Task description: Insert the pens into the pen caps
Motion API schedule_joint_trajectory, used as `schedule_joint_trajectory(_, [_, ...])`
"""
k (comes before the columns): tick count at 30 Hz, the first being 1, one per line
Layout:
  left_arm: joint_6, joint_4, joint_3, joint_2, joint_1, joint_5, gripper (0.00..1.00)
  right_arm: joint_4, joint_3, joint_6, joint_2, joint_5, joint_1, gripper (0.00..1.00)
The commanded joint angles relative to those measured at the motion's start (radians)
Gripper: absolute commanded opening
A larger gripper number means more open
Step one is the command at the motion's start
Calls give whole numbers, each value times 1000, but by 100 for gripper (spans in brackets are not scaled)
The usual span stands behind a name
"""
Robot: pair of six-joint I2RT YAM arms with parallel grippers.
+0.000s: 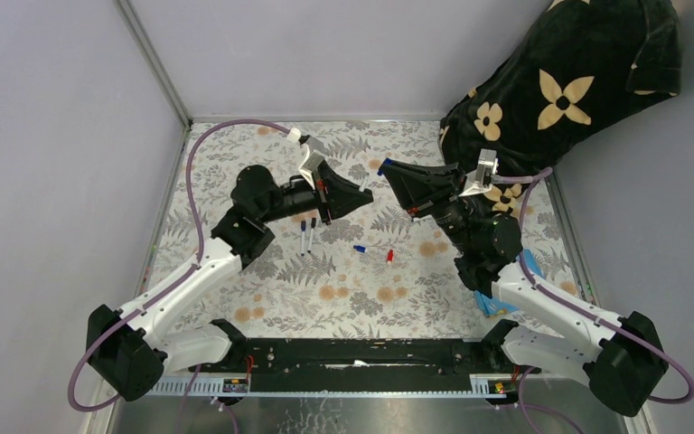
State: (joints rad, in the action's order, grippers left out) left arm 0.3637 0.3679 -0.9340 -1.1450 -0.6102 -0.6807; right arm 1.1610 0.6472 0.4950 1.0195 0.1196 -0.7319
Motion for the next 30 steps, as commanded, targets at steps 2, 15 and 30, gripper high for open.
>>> schedule_joint_trajectory(2, [-24, 52, 4, 30, -11, -33, 0, 103, 73, -5, 25, 59, 5, 0])
schedule_joint_trajectory(15, [-42, 33, -2, 42, -17, -47, 0, 98, 81, 18, 55, 89, 5, 0])
schedule_joint_trajectory(30, [-49, 28, -1, 47, -20, -48, 0, 73, 77, 20, 63, 90, 5, 0])
